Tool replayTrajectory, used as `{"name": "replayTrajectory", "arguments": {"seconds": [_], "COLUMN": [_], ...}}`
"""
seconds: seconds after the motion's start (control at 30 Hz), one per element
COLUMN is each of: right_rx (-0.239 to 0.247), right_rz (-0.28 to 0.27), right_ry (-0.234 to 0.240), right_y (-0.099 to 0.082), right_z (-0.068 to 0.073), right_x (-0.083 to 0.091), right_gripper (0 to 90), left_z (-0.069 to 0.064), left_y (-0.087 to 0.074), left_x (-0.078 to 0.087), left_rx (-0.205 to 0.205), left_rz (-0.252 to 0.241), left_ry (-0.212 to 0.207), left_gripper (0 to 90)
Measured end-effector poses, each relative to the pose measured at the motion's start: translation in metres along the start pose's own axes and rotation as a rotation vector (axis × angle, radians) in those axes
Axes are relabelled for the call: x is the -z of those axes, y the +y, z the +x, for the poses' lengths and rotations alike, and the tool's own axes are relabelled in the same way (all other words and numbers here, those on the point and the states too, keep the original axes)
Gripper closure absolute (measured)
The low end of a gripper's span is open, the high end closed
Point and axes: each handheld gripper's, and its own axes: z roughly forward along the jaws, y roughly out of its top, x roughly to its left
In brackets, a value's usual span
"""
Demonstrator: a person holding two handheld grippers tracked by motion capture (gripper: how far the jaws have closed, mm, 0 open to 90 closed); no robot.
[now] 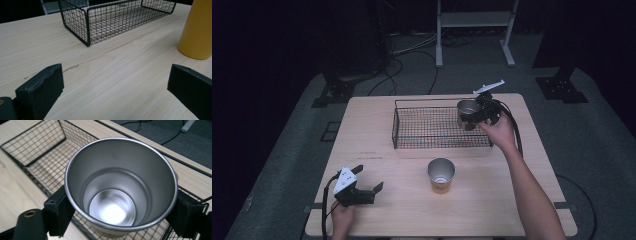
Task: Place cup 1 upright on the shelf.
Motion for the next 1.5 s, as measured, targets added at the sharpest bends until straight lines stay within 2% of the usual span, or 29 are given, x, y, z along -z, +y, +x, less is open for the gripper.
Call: {"name": "replayTrajectory", "arguments": {"seconds": [0.17, 0.27, 0.4, 0.63, 0.83, 0.97, 1.0, 1.23, 1.5], "right_rx": [-0.041, -0.028, -0.033, -0.03, -0.031, -0.028, -0.022, 0.005, -0.005], "right_rz": [-0.003, 0.008, 0.035, 0.077, 0.089, 0.123, 0.147, 0.183, 0.194], "right_ry": [0.023, 0.009, 0.003, -0.021, -0.044, -0.051, -0.064, -0.1, -0.103], "right_y": [-0.001, 0.0, 0.001, -0.002, -0.002, -0.004, -0.006, -0.009, -0.011], "right_z": [-0.003, 0.001, 0.001, 0.0, 0.0, -0.001, 0.0, 0.0, -0.002], "right_x": [-0.01, -0.018, -0.03, -0.042, -0.05, -0.058, -0.062, -0.069, -0.072], "right_gripper": [17.6, 17.6, 17.6, 17.6, 17.6, 17.6, 17.6, 17.6, 17.5], "left_z": [0.0, 0.0, 0.0, 0.0, 0.0, 0.001, 0.001, 0.0, 0.0], "left_y": [0.0, 0.0, 0.0, 0.0, 0.0, 0.0, 0.0, 0.0, 0.0], "left_x": [0.0, 0.0, 0.0, 0.0, 0.0, 0.0, 0.0, 0.001, 0.001], "left_rx": [0.001, 0.0, 0.001, 0.002, 0.0, 0.006, 0.006, 0.005, 0.003], "left_rz": [0.0, 0.0, -0.002, -0.006, -0.005, -0.005, -0.008, -0.009, -0.009], "left_ry": [-0.001, -0.001, -0.001, -0.002, -0.001, -0.001, -0.001, -0.001, 0.0], "left_gripper": [0.0, 0.0, 0.0, 0.0, 0.0, 0.0, 0.0, 0.0, 0.0]}}
